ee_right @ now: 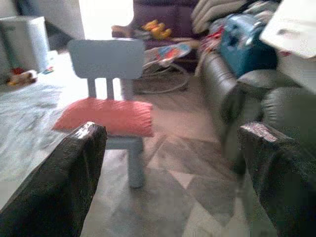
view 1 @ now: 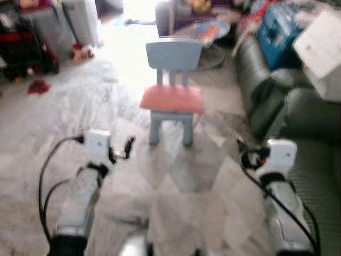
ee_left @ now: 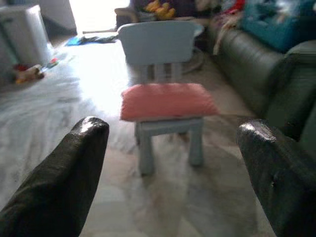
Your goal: Move the pillow to the sofa
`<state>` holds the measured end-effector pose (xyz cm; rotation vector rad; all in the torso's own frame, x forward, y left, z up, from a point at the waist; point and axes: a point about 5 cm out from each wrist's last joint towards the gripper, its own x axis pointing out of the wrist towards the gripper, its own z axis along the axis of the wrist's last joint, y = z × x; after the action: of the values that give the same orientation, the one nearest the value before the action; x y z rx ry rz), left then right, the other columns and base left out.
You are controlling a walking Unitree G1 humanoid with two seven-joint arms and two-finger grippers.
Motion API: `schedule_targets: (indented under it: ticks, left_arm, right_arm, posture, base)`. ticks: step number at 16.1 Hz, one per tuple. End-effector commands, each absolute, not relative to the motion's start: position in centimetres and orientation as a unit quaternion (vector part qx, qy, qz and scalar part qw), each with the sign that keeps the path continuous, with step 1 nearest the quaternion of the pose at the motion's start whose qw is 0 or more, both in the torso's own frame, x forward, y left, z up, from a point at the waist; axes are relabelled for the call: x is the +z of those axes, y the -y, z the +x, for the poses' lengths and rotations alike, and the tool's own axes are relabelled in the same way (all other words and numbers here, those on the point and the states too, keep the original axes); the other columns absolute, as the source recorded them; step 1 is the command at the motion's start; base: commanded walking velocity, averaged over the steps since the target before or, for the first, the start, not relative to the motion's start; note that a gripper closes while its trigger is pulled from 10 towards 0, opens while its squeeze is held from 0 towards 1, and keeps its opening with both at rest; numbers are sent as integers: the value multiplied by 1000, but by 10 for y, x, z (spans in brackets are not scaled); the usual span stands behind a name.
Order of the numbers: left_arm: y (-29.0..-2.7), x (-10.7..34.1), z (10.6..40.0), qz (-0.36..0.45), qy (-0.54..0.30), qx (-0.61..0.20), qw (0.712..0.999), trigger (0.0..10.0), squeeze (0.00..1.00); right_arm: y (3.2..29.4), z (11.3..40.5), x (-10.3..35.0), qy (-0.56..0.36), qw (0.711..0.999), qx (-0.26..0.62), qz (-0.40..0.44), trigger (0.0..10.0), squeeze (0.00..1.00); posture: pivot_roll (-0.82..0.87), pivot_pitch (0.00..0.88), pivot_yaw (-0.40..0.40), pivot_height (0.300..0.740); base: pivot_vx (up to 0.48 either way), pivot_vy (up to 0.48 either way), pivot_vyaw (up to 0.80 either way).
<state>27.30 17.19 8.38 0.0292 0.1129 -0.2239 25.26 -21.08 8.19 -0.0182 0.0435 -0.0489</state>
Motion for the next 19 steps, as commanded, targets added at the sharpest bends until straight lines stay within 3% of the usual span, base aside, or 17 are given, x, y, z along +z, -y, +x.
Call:
schedule_targets:
  ticks: [1,6,19]
  left_arm:
    - [-177,89,275,25,-48,-107,993,10000,0]
    - [-175,92,275,20,-34,-109,993,10000,0]
    - [-172,89,270,17,-36,-107,993,10000,0]
  right_arm:
    - [207,256,86,-12,1000,-17,-8,10000,0]
    - [206,257,86,-12,1000,-11,-12,10000,0]
    - [207,257,86,-14,1000,-4,-18,10000,0]
  posture:
    - [19,0,0,740]
    - [22,0,-16,740]
    - [15,0,-21,740]
  base:
    - [0,0,0]
    - [0,0,0]
    - [330,0,0]
